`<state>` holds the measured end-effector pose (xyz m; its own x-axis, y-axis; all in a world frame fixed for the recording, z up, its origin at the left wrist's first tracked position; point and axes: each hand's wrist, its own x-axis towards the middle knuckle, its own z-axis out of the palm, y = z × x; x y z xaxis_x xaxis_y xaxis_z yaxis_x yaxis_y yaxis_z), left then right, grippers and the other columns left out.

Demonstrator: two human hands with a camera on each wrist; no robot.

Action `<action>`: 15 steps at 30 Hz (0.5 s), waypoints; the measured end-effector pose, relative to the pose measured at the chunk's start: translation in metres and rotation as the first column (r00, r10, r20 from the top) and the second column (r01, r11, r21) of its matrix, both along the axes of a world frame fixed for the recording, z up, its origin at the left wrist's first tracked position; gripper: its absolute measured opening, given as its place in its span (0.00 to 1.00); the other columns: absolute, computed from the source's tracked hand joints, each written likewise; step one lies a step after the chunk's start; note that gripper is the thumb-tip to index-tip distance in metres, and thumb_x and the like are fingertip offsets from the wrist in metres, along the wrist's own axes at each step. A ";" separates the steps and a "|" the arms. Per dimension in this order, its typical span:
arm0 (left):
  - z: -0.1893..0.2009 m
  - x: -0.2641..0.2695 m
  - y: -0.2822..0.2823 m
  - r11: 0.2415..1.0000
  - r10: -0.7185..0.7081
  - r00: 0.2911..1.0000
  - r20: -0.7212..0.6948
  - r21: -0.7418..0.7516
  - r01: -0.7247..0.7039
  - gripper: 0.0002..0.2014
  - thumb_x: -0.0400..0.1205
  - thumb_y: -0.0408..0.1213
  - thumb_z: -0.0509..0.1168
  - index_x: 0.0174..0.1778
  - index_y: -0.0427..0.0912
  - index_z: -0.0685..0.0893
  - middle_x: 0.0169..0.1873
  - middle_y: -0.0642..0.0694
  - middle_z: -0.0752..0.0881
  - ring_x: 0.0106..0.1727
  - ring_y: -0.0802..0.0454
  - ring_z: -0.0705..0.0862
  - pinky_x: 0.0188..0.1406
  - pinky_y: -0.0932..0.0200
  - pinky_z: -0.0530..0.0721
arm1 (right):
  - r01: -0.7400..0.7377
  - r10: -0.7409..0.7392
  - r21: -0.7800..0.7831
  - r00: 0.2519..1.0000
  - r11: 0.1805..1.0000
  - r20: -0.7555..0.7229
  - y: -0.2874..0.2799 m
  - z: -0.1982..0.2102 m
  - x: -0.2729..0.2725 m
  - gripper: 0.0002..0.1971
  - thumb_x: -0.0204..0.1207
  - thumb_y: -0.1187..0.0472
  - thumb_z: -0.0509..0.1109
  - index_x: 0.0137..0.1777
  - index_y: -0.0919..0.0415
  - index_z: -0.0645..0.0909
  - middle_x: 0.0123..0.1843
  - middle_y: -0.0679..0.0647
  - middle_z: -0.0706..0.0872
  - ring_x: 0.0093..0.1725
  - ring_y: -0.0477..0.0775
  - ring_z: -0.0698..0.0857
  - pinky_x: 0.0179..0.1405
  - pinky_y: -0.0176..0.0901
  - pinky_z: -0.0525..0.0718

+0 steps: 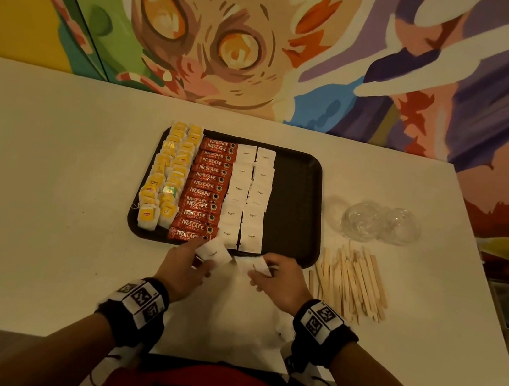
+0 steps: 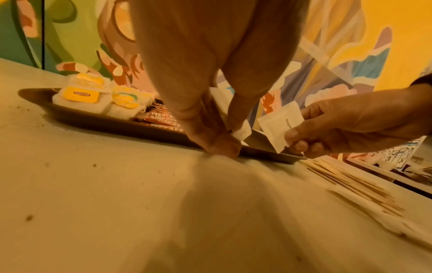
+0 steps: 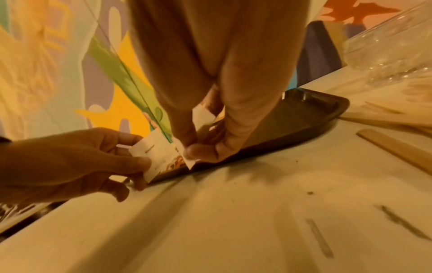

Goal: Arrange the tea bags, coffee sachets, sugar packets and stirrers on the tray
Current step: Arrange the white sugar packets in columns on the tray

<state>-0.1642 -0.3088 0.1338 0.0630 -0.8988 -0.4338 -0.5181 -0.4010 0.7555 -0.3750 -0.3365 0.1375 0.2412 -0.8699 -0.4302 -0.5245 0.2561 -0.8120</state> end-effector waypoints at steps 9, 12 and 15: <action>0.011 0.013 -0.036 0.984 0.070 0.998 0.008 -0.164 -0.068 0.12 0.87 0.36 0.58 0.67 0.42 0.72 0.54 0.46 0.81 0.55 0.42 0.83 0.52 0.51 0.84 | 0.064 -0.064 0.005 0.998 0.998 0.023 -0.034 0.002 0.010 0.16 0.84 0.60 0.65 0.71 0.58 0.75 0.63 0.53 0.81 0.58 0.54 0.85 0.46 0.38 0.89; 0.016 0.016 -0.047 0.984 0.043 0.998 0.039 -0.173 -0.035 0.15 0.88 0.34 0.56 0.70 0.42 0.73 0.60 0.44 0.80 0.61 0.43 0.81 0.61 0.47 0.82 | 0.070 -0.072 0.034 0.996 0.997 0.058 -0.044 0.008 0.014 0.17 0.86 0.63 0.63 0.73 0.56 0.72 0.69 0.56 0.79 0.64 0.59 0.84 0.51 0.43 0.90; 0.021 0.014 -0.059 0.987 0.048 0.996 0.076 -0.160 -0.035 0.17 0.88 0.35 0.56 0.73 0.44 0.73 0.66 0.44 0.79 0.67 0.44 0.77 0.60 0.56 0.77 | 0.102 -0.102 0.009 0.994 0.995 0.041 -0.056 0.011 0.016 0.16 0.84 0.65 0.64 0.71 0.55 0.72 0.68 0.54 0.79 0.65 0.57 0.82 0.48 0.43 0.91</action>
